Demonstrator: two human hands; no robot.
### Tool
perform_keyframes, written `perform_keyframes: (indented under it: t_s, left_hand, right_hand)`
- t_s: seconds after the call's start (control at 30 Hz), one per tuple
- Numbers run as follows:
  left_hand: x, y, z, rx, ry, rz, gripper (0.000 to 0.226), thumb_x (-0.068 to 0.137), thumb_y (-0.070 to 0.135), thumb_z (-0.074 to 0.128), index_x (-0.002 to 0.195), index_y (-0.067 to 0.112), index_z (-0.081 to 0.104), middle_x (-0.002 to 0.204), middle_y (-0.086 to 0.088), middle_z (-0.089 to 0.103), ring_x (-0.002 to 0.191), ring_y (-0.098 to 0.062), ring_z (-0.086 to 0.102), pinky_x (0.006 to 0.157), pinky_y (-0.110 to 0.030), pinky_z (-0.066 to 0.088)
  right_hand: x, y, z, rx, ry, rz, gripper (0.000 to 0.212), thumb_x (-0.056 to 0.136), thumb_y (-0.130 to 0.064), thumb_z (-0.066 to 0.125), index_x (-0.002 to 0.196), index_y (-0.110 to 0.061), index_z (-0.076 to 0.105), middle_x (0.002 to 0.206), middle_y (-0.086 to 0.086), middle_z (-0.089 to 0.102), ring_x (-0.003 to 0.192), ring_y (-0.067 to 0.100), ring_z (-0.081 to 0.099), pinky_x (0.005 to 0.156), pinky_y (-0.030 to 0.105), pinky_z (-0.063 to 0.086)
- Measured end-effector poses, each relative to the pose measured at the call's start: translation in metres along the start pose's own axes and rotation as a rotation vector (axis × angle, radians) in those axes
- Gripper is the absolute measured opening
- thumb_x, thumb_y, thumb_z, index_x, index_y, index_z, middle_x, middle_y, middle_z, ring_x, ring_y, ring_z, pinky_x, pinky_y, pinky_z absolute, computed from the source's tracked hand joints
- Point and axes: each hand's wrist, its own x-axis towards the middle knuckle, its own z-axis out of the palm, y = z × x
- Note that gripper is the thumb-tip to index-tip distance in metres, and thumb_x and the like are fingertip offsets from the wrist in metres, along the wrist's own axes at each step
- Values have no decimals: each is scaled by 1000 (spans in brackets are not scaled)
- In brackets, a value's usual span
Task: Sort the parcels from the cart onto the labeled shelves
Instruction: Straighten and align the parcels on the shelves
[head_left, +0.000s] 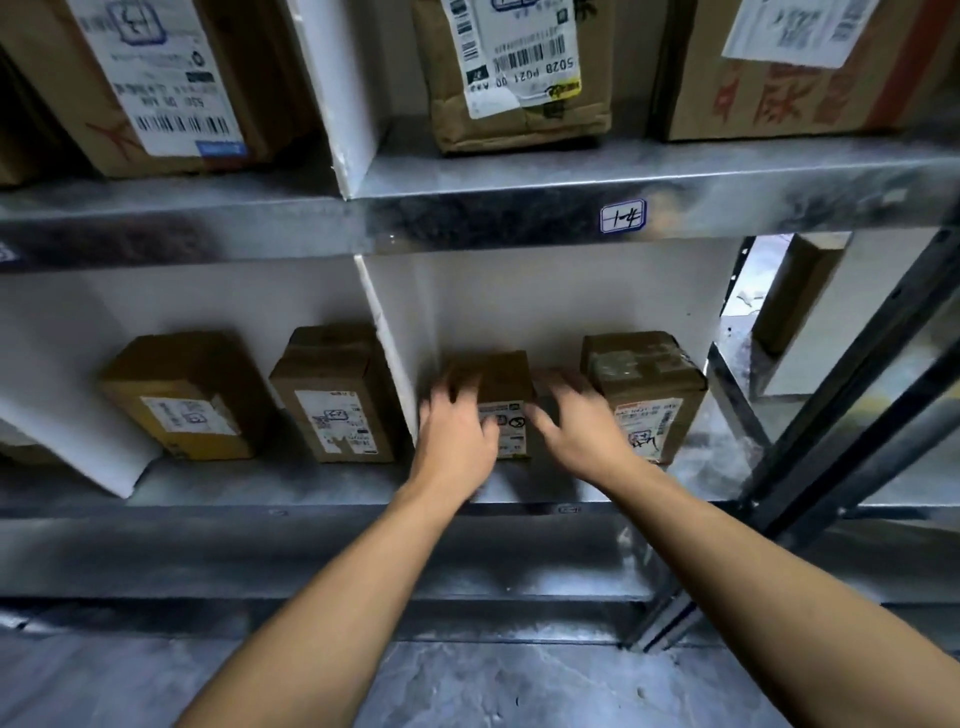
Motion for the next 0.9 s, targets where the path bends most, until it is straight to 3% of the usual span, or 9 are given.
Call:
perform_keyframes:
  t_s: [0.13,0.3,0.6,0.9]
  left_hand:
    - [13,-2,5,23,-40,-35,54,92,25,57,144,21,43,146,-20,35,124,-43,45,107,-41,36]
    - [23,1,10,33,-57,-28,49,93,27,56,141,24,45,150,-17,29,120,-42,51,101,-41,43]
    - [27,0,9,26,-108,18,49,95,28,56,142,23,44,152,-13,30,117,-37,56,98,-39,45]
    - [24,-4,0,-7,-69,75,51,93,26,58,142,20,47,146,-12,38,121,-36,52,104,-39,42]
  right_hand:
    - [14,2,7,85,-8,8,46,98,-24,60,142,-13,52,140,14,54,126,33,54,102,29,37]
    - [17,10,14,151,-3,-11,42,98,-21,62,139,-14,57,131,13,64,120,32,60,99,30,42]
    - [12,12,22,168,88,5,35,96,-18,64,130,-10,62,122,14,68,109,35,64,88,33,46]
    - [7,3,11,88,111,-33,42,96,-21,64,136,-12,58,125,18,61,114,37,58,94,35,43]
